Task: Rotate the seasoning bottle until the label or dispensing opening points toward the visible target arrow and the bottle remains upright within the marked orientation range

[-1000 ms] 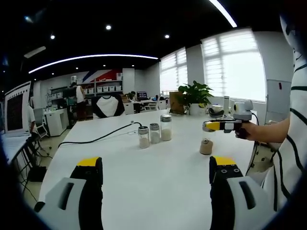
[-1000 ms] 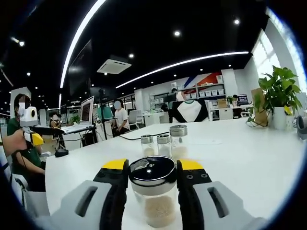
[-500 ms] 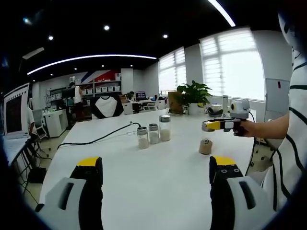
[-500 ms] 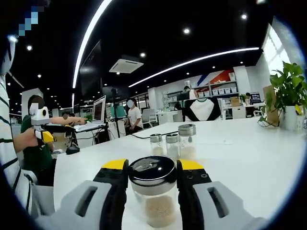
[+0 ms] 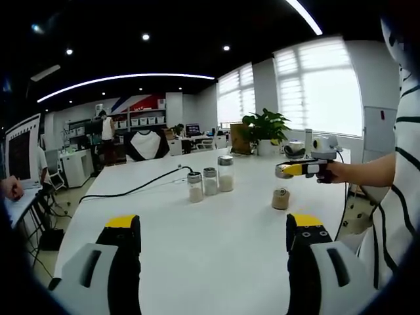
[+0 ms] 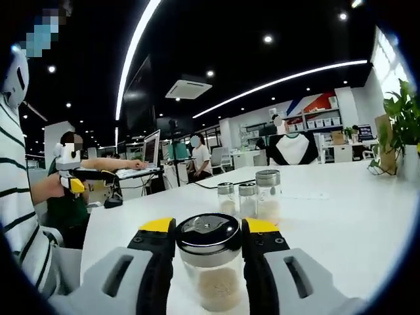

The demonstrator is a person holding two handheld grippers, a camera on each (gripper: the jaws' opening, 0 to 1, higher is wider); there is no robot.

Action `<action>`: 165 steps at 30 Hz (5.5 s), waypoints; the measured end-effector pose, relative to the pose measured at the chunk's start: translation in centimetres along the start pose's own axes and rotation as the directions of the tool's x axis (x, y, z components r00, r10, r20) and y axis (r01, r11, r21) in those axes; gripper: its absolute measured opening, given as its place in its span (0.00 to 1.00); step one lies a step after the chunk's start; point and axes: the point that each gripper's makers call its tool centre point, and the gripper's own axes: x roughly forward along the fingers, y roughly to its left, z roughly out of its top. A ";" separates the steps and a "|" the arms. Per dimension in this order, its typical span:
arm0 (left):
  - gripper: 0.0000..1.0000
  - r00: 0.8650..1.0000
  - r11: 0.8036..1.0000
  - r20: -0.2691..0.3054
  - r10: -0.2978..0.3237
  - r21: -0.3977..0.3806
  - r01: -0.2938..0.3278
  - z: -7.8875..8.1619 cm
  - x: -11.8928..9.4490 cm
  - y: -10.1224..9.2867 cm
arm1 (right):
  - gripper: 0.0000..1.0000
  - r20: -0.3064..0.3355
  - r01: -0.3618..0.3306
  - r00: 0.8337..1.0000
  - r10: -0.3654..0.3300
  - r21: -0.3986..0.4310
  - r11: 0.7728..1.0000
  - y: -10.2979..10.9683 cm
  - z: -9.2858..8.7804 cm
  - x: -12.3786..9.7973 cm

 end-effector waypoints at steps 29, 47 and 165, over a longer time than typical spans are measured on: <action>0.97 1.000 1.000 0.008 -0.011 -0.014 0.011 -0.2 0.3 -0.1 | 0.48 -0.004 0.264 0.964 -0.264 0.027 0.964 -1.0 -0.4 -0.5; 0.96 1.000 1.000 0.006 -0.007 -0.022 0.007 -0.5 0.1 0.6 | 0.39 -0.025 0.267 0.963 -0.268 -0.021 0.963 -1.8 -0.5 0.0; 0.91 0.995 0.991 0.084 -0.052 -0.119 0.062 1.7 1.7 -0.3 | 0.38 -0.047 0.061 0.997 -0.064 -0.071 0.996 -0.8 0.1 0.1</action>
